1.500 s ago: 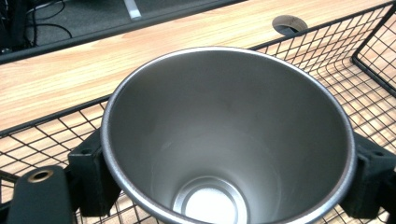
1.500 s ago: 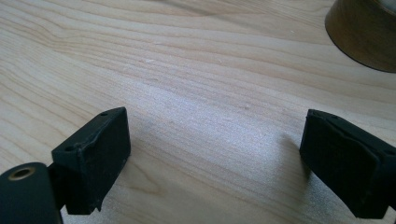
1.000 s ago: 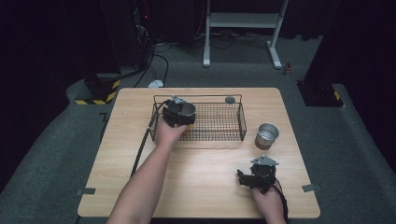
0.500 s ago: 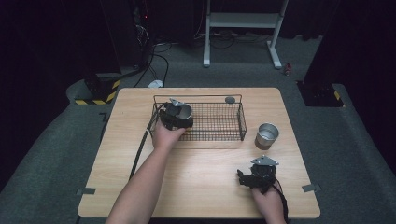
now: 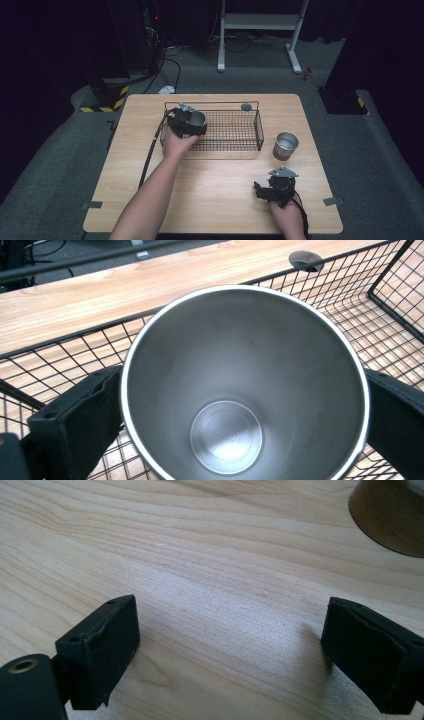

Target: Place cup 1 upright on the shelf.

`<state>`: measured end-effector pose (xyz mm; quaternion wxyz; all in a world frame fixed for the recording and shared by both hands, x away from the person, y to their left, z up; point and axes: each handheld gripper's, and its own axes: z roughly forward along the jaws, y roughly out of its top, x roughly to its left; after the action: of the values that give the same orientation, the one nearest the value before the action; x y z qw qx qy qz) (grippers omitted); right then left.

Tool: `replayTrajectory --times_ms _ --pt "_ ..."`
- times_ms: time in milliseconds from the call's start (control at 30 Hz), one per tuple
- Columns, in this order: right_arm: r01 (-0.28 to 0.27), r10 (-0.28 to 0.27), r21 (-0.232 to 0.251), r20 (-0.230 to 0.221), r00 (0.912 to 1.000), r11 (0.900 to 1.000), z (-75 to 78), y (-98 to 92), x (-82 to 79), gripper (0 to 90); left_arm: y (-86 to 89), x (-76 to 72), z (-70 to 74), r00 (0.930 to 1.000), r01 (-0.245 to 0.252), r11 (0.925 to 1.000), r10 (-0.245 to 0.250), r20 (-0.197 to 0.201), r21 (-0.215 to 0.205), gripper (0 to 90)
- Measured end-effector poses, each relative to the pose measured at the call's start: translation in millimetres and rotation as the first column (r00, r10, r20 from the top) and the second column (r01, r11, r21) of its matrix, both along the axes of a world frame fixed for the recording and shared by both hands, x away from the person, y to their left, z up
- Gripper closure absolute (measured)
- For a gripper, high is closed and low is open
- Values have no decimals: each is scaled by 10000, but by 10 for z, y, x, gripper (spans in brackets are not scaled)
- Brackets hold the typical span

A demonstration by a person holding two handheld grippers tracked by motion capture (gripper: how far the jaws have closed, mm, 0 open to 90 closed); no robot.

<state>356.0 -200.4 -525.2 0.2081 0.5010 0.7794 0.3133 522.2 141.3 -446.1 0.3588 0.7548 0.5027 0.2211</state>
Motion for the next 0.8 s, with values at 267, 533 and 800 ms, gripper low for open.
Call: replayTrajectory --times_ms 267,533,800 --pt "-3 3 -2 4 10000 10000 0 -1 0 85 63 -91 93 9992 46 10000 -45 409 -13 0" --pt "-3 3 -2 3 10000 10000 0 0 0 85 176 -178 172 9966 -244 9997 244 787 -10 0" --pt "0 0 2 0 10000 10000 0 0 0 85 307 -194 220 9955 -437 9989 450 839 -178 0"
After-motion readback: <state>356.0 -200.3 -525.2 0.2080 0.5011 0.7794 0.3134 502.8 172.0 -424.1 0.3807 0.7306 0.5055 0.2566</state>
